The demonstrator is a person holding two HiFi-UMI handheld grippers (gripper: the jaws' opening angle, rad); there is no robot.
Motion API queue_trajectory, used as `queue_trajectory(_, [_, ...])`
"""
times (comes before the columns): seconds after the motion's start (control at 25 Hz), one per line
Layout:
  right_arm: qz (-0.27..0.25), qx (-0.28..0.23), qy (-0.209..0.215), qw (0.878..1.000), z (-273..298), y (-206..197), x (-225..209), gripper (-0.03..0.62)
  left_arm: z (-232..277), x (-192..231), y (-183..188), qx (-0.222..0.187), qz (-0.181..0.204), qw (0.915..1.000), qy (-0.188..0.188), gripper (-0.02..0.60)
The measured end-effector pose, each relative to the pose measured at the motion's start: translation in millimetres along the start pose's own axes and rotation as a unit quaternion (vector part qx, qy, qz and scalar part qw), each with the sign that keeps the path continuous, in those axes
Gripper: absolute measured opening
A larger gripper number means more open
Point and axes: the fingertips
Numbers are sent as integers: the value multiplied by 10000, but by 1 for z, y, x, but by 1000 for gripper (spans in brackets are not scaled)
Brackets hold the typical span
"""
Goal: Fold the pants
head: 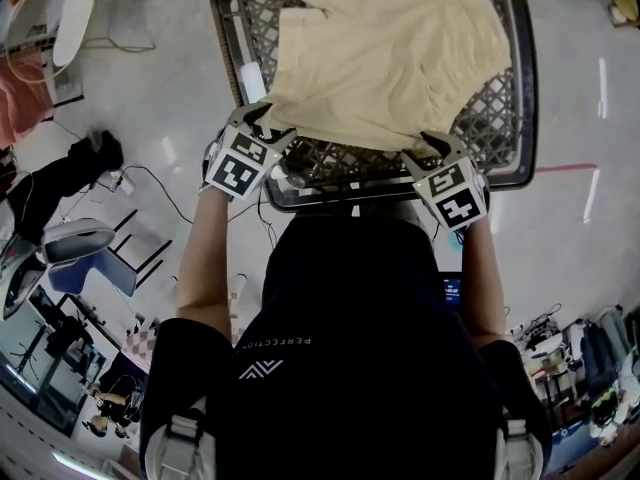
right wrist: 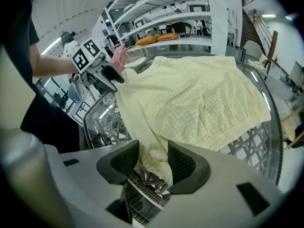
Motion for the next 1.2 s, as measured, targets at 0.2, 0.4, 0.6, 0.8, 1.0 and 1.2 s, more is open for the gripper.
queue_trajectory(0.2, [-92,120,219,9996,5,-3,2,199,4,-8,-3,100,512,9981,-322,313])
queue_trajectory(0.4, [-164,146,156,9996,5,-3,-1,199,5,-8,-3,135,856,9960,-230,322])
queue_trajectory(0.6, [-189,402,76,9990,6,-3,-5,197,9,-4,-8,430,1186,9919,129,264])
queue_trajectory(0.8, [-40,347,-86,9994,3,-2,-13,124,9,-2,-6,362,991,9941,233,245])
queue_trajectory(1.0, [-155,318,-293,9989,3,-2,-15,98,9,3,1,206,824,9951,510,112])
queue_trajectory(1.2, [-311,390,-478,9976,4,-5,-9,51,7,-4,6,161,1073,9924,576,26])
Point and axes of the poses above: the fingertips, and each gripper's own axes: z forward along the fingers, x to its left, y out of its top, and after that the axes turned 13 degrees about y, right-handed
